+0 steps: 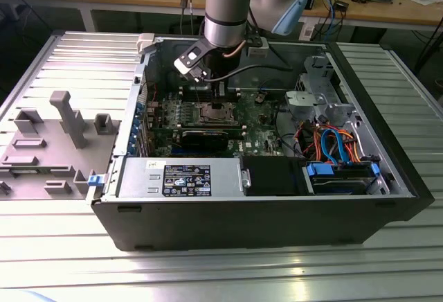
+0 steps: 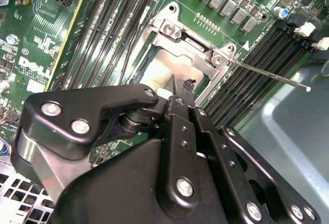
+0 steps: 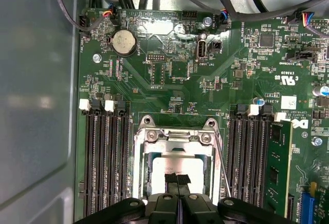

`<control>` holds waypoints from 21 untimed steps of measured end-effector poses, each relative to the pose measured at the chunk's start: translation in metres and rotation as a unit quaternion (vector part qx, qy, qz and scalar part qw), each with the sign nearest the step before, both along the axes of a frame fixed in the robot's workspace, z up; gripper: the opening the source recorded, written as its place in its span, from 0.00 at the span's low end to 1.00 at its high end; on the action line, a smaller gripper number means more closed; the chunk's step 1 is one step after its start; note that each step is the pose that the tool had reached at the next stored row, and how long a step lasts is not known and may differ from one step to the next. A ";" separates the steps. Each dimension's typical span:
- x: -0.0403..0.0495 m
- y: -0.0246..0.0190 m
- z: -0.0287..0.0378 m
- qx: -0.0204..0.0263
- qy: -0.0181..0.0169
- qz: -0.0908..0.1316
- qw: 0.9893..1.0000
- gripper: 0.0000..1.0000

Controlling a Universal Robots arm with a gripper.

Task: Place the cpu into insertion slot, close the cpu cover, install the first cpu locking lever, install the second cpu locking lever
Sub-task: 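Install the first cpu locking lever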

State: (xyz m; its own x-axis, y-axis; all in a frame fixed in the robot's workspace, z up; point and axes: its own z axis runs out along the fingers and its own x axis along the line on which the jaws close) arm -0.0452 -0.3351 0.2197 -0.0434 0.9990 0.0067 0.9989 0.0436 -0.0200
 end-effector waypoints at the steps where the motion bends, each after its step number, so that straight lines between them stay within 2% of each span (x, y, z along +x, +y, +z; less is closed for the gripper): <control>1: 0.0000 0.0000 0.0003 0.000 0.000 0.000 1.000 0.11; 21: 0.0000 0.0000 0.0051 0.000 0.000 0.000 1.000 0.11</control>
